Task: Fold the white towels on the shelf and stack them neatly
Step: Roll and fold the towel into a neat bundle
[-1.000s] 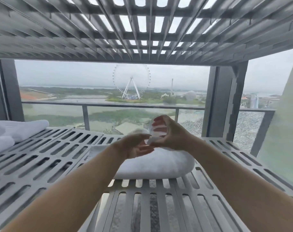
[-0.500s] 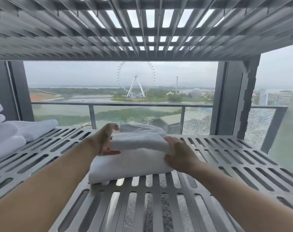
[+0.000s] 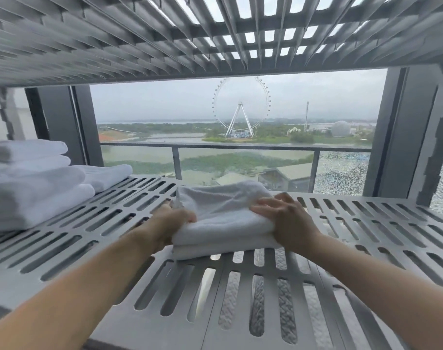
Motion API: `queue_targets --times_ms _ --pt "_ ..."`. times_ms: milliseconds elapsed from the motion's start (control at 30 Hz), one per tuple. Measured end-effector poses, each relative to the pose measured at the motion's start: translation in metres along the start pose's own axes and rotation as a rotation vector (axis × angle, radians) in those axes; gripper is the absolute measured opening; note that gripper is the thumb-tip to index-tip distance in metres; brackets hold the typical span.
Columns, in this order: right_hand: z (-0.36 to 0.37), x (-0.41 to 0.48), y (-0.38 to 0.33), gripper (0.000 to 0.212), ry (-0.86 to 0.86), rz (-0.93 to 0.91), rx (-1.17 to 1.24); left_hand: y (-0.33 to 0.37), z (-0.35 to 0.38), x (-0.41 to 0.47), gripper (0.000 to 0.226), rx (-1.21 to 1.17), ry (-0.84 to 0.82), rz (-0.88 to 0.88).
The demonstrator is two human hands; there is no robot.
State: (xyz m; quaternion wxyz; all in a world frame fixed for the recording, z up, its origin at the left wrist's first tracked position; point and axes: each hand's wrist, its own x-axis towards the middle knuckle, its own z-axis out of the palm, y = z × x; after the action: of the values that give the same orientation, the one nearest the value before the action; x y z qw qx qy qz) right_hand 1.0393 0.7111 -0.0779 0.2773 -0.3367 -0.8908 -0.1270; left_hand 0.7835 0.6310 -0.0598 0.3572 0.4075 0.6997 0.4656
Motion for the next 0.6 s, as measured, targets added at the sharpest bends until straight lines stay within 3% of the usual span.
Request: queue_targets --times_ms 67,200,300,400,600 --pt "0.0 -0.003 0.006 0.058 -0.019 -0.041 0.121 0.006 -0.004 0.001 0.054 -0.009 0.013 -0.034" --pt "-0.001 -0.005 0.008 0.062 -0.016 -0.121 0.199 0.017 -0.001 0.009 0.091 -0.012 0.095 -0.089" --pt "-0.001 -0.003 0.011 0.064 -0.019 -0.115 0.229 0.019 0.005 0.014 0.077 0.032 0.24 0.067" --pt "-0.003 0.002 0.014 0.064 -0.137 -0.058 0.239 0.014 0.003 0.012 0.074 0.04 0.258 0.214" --pt "-0.004 0.007 0.012 0.072 -0.195 -0.083 0.201 0.013 0.004 0.015 0.057 0.095 0.208 0.114"
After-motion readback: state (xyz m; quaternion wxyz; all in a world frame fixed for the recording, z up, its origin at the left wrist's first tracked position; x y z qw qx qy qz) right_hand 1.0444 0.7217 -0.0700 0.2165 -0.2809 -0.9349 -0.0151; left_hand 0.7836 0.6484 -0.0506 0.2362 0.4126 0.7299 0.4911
